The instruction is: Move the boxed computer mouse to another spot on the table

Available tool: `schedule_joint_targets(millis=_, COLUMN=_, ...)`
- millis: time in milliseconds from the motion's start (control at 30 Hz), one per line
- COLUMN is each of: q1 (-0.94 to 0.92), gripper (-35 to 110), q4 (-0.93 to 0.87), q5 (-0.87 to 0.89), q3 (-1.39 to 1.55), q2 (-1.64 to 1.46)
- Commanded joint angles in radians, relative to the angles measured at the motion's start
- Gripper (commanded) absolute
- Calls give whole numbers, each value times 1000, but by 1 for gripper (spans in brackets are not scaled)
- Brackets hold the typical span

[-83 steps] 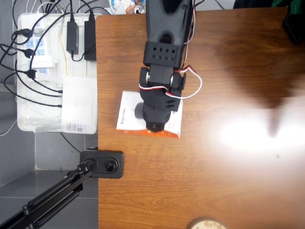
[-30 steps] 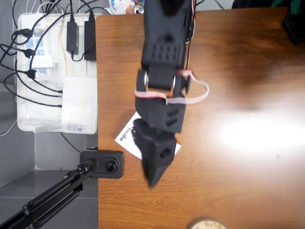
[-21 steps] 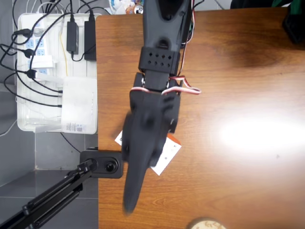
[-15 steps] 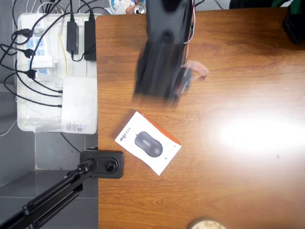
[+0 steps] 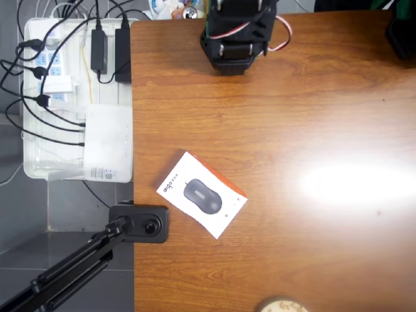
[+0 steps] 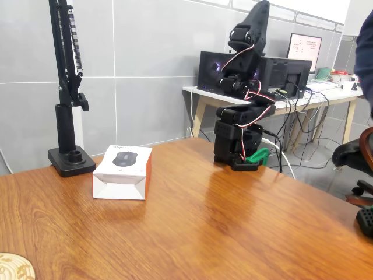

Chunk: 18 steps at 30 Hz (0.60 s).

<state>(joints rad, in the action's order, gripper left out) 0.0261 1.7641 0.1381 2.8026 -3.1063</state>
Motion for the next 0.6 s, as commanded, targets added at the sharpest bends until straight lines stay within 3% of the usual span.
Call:
schedule_joint_targets(millis=0, q1=0, gripper=0, q4=6, q5=-25, q3=-2, q2=-2)
schedule_joint_targets(millis=267, q1=2, gripper=0, q4=5, q5=229, q3=-2, q2=-3)
schedule_joint_targets(millis=567, q1=2, gripper=0, q4=5, q5=259, q3=-2, q2=-3)
